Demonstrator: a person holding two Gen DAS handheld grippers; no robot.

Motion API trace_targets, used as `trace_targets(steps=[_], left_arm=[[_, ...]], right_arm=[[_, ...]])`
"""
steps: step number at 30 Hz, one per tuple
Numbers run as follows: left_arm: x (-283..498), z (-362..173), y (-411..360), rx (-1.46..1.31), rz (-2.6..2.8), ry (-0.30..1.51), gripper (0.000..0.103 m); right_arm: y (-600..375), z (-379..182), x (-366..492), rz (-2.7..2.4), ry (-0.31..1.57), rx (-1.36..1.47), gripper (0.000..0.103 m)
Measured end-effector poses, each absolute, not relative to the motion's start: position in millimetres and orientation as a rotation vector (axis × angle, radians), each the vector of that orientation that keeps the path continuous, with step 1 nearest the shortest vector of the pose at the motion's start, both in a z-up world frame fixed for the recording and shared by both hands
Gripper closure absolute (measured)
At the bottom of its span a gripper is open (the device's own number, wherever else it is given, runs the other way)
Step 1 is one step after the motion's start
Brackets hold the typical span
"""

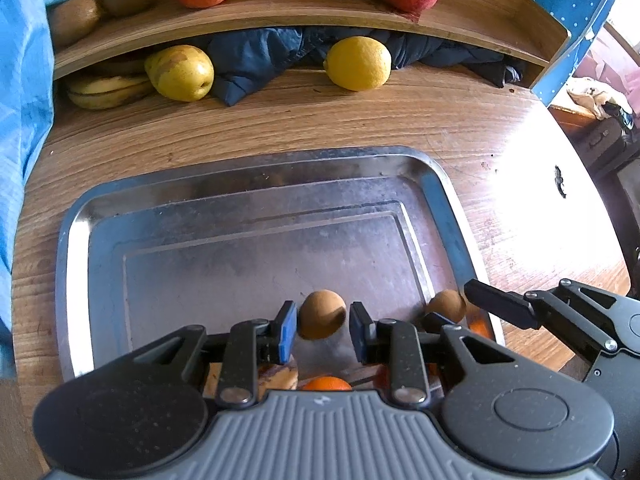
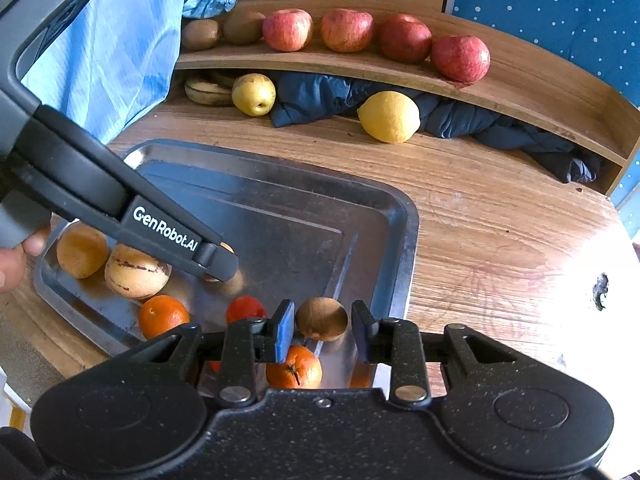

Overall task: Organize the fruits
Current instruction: 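Lower both kiwis onto the tray and open both tools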

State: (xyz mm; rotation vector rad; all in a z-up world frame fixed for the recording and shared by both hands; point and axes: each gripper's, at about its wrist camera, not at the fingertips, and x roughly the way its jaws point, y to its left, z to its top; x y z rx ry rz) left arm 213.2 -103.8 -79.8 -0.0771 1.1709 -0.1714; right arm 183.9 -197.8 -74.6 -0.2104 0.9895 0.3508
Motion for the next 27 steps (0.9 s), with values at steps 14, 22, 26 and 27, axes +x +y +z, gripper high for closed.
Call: trace_targets(steps=[14, 22, 26, 27], left_arm=[[181.3, -48.3, -108.7, -0.074, -0.116, 1.097, 0.019], [163.3, -35.0, -102.4, -0.068, -0.054, 1.087, 0.005], [153.8, -29.1, -95.9, -0.047, -0.022, 1.086, 0.002], [150.4, -27.5, -94.9, -0.033, -0.016, 1.084, 0.002]], right_arm=[[-213.7, -52.2, 162.3, 0.364, 0.931, -0.154, 0.038], [-220.3, -42.4, 149.7, 0.384, 0.916, -0.128, 0.018], [-221.8, -37.3, 142.5, 0.407, 0.92, -0.122, 0.007], [-221.6, -36.2, 140.8, 0.413, 0.923, -0.123, 0.006]])
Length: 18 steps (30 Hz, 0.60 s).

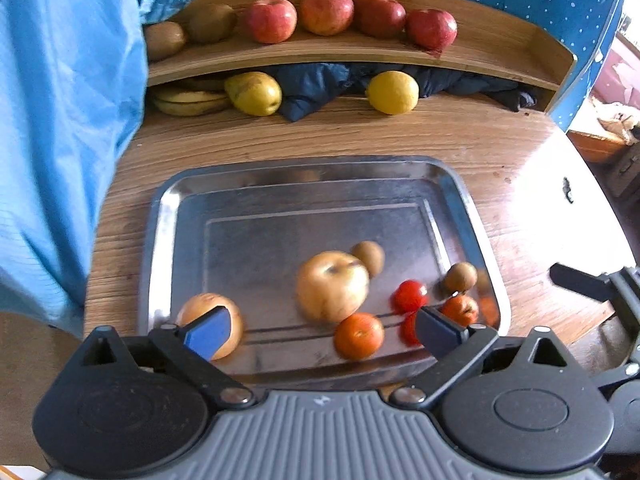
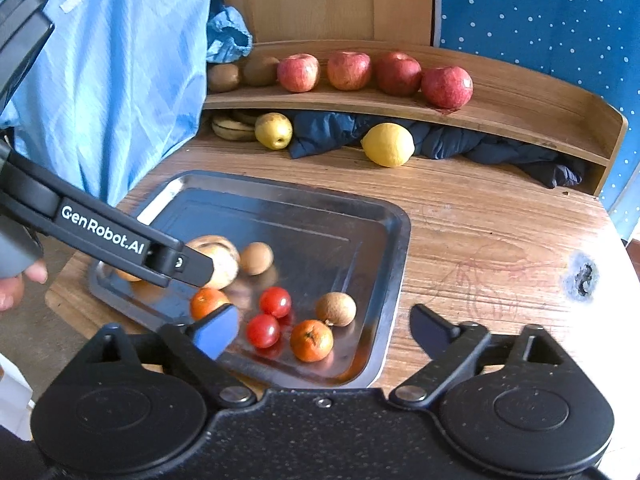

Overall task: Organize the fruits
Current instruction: 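Lower both kiwis onto the tray and open both tools, then move both open tools back toward the yellow pear and lemon under the shelf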

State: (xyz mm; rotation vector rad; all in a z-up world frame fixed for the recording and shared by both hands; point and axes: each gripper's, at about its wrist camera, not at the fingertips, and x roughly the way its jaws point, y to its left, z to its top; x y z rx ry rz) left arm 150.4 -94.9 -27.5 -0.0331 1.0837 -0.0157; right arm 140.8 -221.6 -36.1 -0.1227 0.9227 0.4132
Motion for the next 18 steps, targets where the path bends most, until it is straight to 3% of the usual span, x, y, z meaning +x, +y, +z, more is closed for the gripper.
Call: trace_targets(steps=[18], left_arm=[[114.1, -48.2, -68.4, 0.135, 0.088, 1.22, 0.001]], right_arm=[[-211.1, -49.6, 138.0, 0.381, 1.07, -0.211, 0.001]])
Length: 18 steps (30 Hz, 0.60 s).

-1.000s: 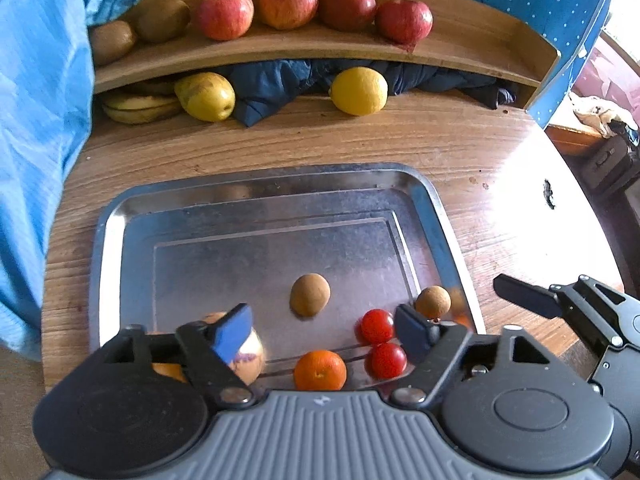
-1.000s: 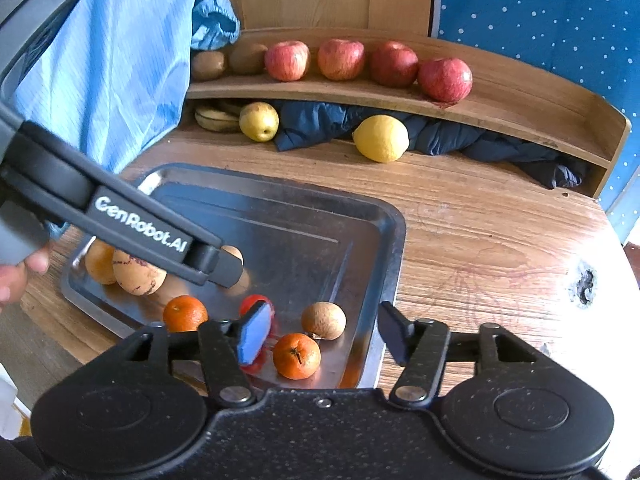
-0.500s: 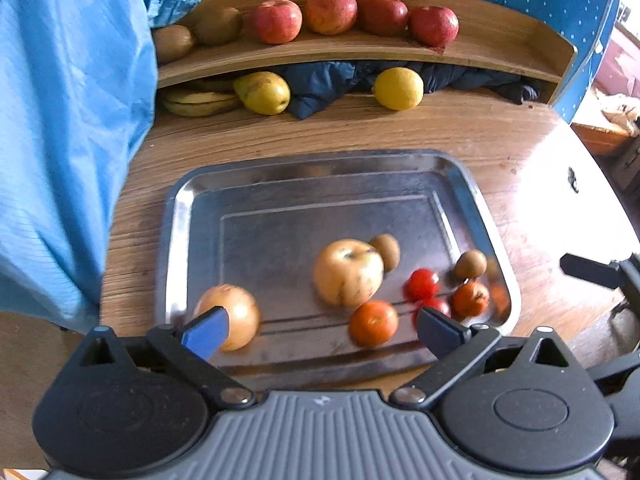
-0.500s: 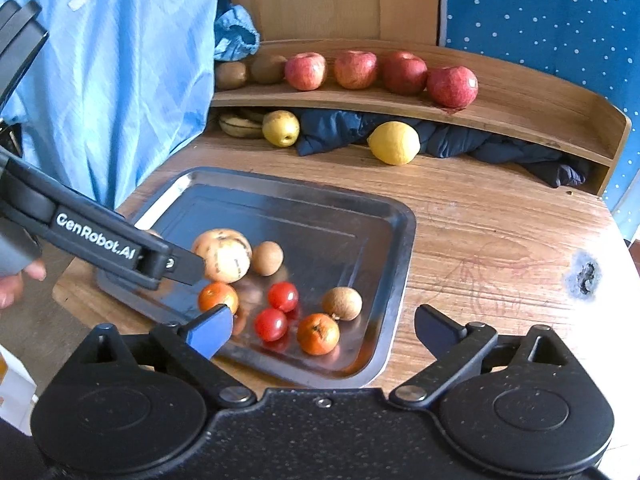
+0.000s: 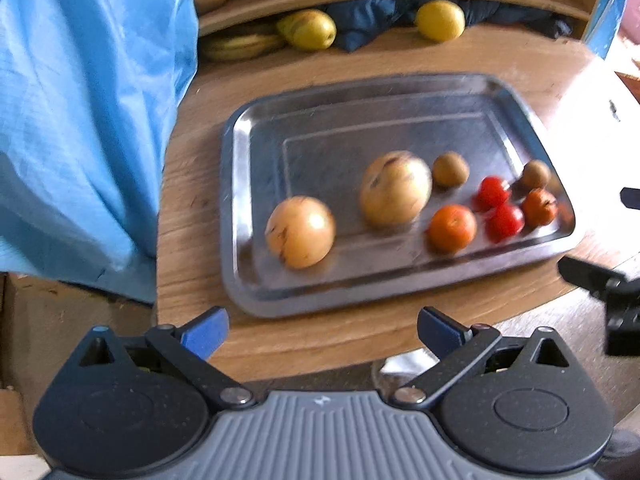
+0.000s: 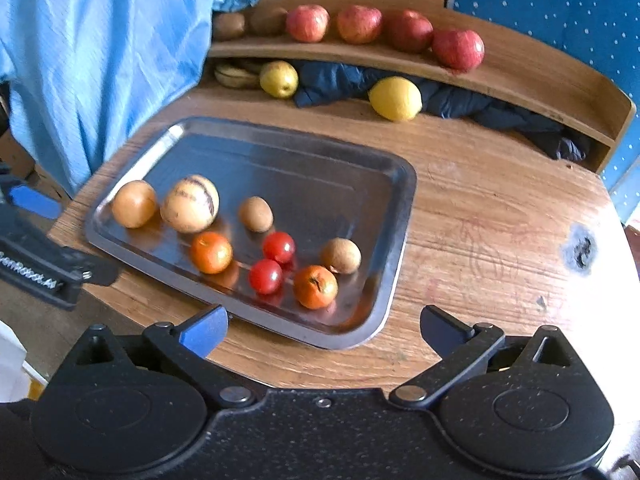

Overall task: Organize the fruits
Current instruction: 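Move both open tools back toward the yellow pear and lemon under the shelf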

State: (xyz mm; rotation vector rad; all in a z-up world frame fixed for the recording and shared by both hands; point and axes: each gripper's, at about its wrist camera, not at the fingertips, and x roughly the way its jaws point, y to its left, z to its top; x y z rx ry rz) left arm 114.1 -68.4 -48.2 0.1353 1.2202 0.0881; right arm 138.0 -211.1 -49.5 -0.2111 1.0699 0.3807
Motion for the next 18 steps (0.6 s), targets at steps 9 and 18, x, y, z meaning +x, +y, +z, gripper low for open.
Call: trace_targets(steps=[9, 18], left_arm=[[129.0, -45.3, -62.1, 0.178, 0.086, 1.221, 0.001], [157.0, -38.9, -54.2, 0.188, 0.091, 1.205, 0.001]], right_arm=[[-202.9, -52.7, 156.9, 0.386, 1.073, -0.202, 0.001], [-197.7, -52.3, 184.4, 0.379, 1.053, -0.184, 0.001]])
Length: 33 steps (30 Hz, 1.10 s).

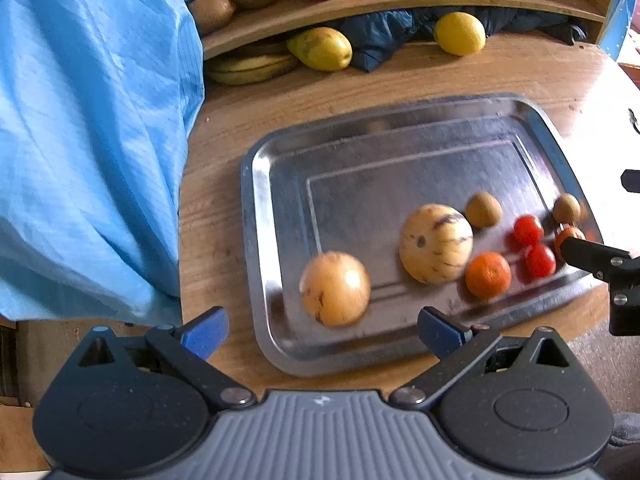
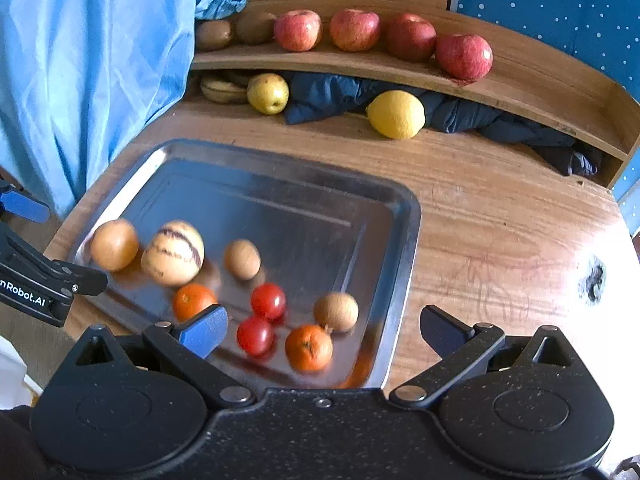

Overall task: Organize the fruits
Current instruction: 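Move both open tools back toward the yellow pear and lemon under the shelf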

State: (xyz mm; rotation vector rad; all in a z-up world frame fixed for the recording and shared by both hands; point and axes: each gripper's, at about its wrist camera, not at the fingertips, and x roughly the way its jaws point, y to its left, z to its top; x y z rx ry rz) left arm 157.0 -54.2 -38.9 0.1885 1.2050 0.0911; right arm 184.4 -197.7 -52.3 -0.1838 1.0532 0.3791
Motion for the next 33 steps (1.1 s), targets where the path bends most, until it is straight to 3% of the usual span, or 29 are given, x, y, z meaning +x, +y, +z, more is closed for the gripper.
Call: trace_targets(steps=[33], left_arm=[[271.5, -35.0, -53.5, 0.149, 0.058, 1.103, 0.001]], right_arm=[[-190.5, -58.6, 271.2, 0.326, 0.983, -0.095, 0.001]])
